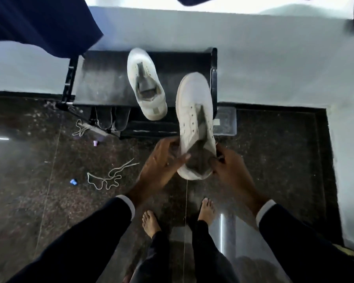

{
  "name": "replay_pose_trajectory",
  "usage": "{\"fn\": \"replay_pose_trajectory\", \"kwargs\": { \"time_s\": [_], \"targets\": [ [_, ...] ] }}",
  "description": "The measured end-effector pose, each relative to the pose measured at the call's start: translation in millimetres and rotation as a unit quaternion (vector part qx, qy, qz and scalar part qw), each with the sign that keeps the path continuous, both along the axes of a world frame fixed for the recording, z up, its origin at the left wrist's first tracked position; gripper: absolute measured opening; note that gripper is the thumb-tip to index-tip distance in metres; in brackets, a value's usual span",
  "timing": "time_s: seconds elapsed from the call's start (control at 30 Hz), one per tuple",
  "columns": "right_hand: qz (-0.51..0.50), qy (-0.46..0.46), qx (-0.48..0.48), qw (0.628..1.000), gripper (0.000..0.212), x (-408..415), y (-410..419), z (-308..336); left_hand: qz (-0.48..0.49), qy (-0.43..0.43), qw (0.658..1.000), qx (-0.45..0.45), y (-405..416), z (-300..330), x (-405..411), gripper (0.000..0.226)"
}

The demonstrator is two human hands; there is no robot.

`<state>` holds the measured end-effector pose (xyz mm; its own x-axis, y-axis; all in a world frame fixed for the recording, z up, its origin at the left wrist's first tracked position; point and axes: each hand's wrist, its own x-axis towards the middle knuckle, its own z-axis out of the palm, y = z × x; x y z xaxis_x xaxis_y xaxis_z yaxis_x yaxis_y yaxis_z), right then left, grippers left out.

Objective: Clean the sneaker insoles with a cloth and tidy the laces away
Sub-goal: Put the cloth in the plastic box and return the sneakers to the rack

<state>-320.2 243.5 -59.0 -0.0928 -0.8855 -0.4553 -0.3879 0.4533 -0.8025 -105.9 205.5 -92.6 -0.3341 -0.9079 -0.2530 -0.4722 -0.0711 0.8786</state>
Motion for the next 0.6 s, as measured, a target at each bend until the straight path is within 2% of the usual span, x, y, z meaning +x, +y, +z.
{"fn": "replay_pose_trajectory", "kwargs": {
  "time_s": [0.13, 0.23, 0.3, 0.47, 0.6],
  "targets": [
    [-0.057, -0.033, -0.018, 0.998, 0.008, 5, -66, 0, -0.001, 0.032, 0.999, -0.042, -65, 9, -21, 0.053],
    [-0.113, -0.067, 0.01, 0.991, 0.026, 6, -116, -14, 0.005, 0.026, 0.994, -0.106, -106, 13, -32, 0.046],
    [-0.137, -0.073, 0.032, 0.987, 0.032, 7, -142, -22, 0.021, 0.012, 0.995, -0.098, -128, 13, -35, 0.046],
    [-0.146, -0.028, 0.047, 0.988, 0.033, 8, -176, -31, 0.032, -0.039, 0.99, -0.133, -152, 6, -31, 0.04],
    [-0.122, 0.006, 0.057, 0.991, 0.043, 4, -184, -34, 0.057, -0.052, 0.984, -0.163, -154, 6, -16, 0.035]
  ]
}}
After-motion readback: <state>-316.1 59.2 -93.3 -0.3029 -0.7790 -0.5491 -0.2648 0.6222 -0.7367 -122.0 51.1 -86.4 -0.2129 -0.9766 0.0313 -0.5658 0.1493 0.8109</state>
